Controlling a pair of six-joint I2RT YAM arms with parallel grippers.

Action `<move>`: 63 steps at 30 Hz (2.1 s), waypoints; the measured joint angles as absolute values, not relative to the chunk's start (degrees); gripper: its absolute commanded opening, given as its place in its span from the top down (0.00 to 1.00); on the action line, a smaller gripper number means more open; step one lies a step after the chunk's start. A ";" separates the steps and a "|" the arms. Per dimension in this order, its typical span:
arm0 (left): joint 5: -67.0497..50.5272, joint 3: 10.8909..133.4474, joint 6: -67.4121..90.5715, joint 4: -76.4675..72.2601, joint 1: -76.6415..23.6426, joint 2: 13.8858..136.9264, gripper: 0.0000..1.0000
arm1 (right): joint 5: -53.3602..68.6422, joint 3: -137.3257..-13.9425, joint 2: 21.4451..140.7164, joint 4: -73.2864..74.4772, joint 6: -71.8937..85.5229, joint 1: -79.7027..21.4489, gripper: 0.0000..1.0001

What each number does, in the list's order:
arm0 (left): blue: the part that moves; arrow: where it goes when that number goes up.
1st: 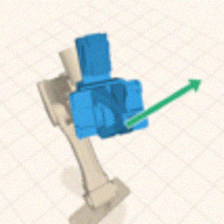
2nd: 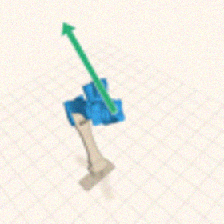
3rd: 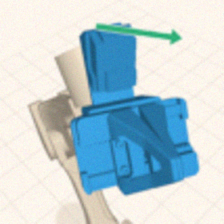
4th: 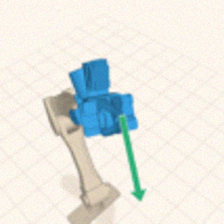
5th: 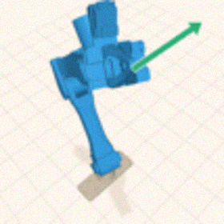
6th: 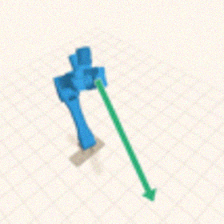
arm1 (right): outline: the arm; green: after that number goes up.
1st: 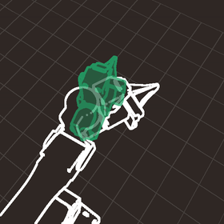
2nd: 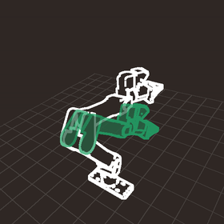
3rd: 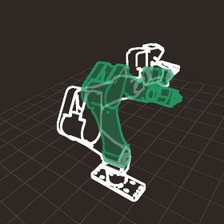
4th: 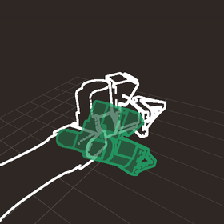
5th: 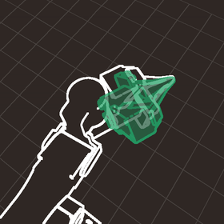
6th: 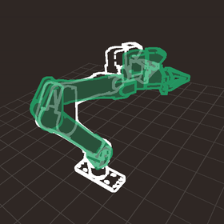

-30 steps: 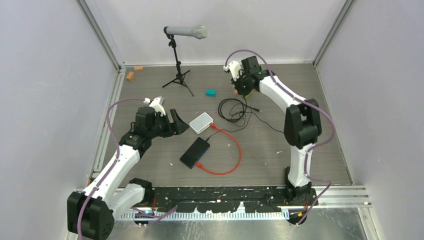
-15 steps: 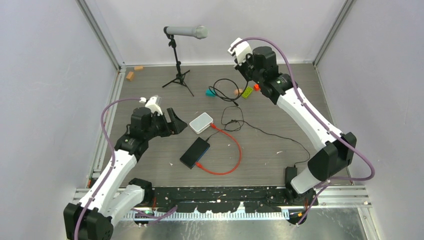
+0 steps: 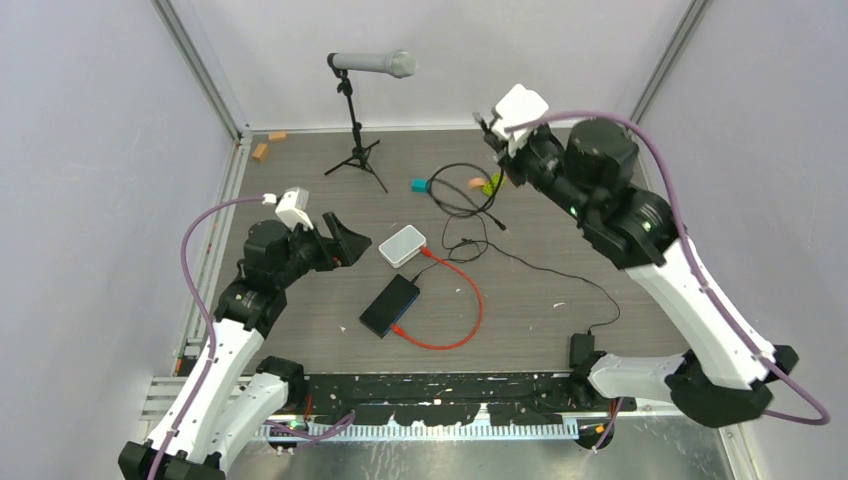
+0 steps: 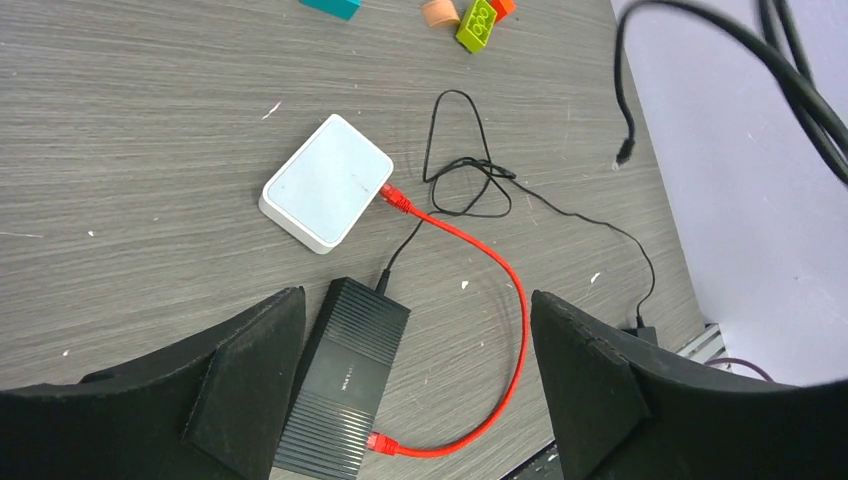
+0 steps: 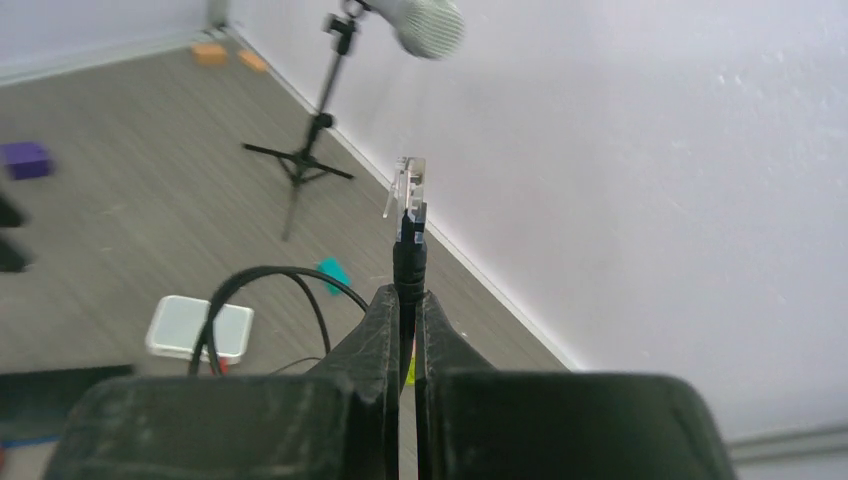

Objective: Insert the plug into the switch port
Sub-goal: Pick up the connector from the center of the board.

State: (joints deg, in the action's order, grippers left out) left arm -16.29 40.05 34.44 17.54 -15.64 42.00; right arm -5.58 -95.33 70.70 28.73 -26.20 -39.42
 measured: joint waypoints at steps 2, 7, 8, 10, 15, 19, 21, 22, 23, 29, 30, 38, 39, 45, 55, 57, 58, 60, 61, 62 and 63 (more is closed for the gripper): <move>-16.29 39.90 35.07 17.52 -15.64 42.00 0.16 | -6.76 -95.55 67.99 31.11 -26.35 -44.03 1.00; -16.36 38.65 36.18 17.54 -15.64 42.02 0.16 | -12.27 -94.65 63.16 37.87 -25.39 -57.17 1.00; -16.36 38.48 36.34 17.54 -15.64 42.02 0.16 | -13.58 -94.08 62.59 38.72 -25.02 -59.35 0.99; -16.53 38.11 36.91 17.54 -15.64 42.00 0.16 | -17.06 -92.25 61.43 41.43 -23.49 -64.88 1.00; -16.60 36.91 37.43 17.54 -15.64 41.54 0.16 | -26.76 -81.93 60.66 44.77 -16.78 -72.23 1.00; -16.71 35.77 37.54 17.61 -15.64 40.95 0.16 | -34.09 -68.90 60.66 46.17 -11.20 -72.62 1.00; -16.75 35.51 37.54 17.61 -15.64 40.95 0.16 | -36.45 -64.93 60.38 47.22 -8.93 -72.60 1.00; -16.75 35.38 37.54 17.58 -15.64 40.95 0.16 | -37.45 -63.59 59.86 47.66 -7.92 -72.60 1.00; -16.78 35.18 37.56 17.50 -15.64 40.95 0.16 | -38.26 -62.96 59.24 47.92 -7.25 -72.60 1.00; -17.30 34.04 38.61 17.39 -15.64 41.19 0.16 | -45.63 -62.30 54.46 47.59 -4.43 -72.18 1.00; -17.41 34.02 38.65 17.41 -15.64 41.34 0.16 | -46.39 -62.30 54.52 47.62 -4.10 -71.66 1.00; -17.72 33.95 38.81 17.41 -15.64 41.65 0.16 | -44.49 -60.38 56.97 43.70 -3.01 -67.26 0.99; -17.74 33.93 38.81 17.39 -15.64 41.65 0.16 | -42.70 -60.05 56.47 42.65 -3.29 -67.26 0.99; -17.76 33.50 38.89 17.26 -15.64 41.67 0.16 | -27.57 -57.65 53.10 35.90 -6.00 -67.26 0.99; -18.39 32.14 39.00 16.86 -15.64 42.04 0.16 | -27.05 -49.84 65.80 28.36 -5.85 -67.33 1.00; -19.11 31.51 39.00 16.27 -15.64 42.19 0.16 | -28.32 -47.79 67.70 26.52 -4.73 -67.33 1.00; -19.70 31.07 39.00 15.94 -15.64 42.19 0.16 | -28.67 -46.78 68.05 25.61 -4.14 -67.33 1.00; -21.63 29.95 39.05 14.68 -15.64 42.19 0.17 | -28.67 -44.93 67.96 23.40 -3.05 -67.31 1.00; -22.92 29.28 39.07 13.54 -15.64 42.19 0.17 | -28.49 -43.94 67.61 21.91 -2.63 -67.31 0.99; -24.64 28.51 39.29 12.05 -15.64 42.19 0.17 | -28.12 -43.03 67.07 20.56 -2.39 -67.33 0.99; -26.50 27.70 39.81 10.24 -15.64 42.17 0.17 | -27.31 -41.78 66.11 19.14 -2.13 -67.33 1.00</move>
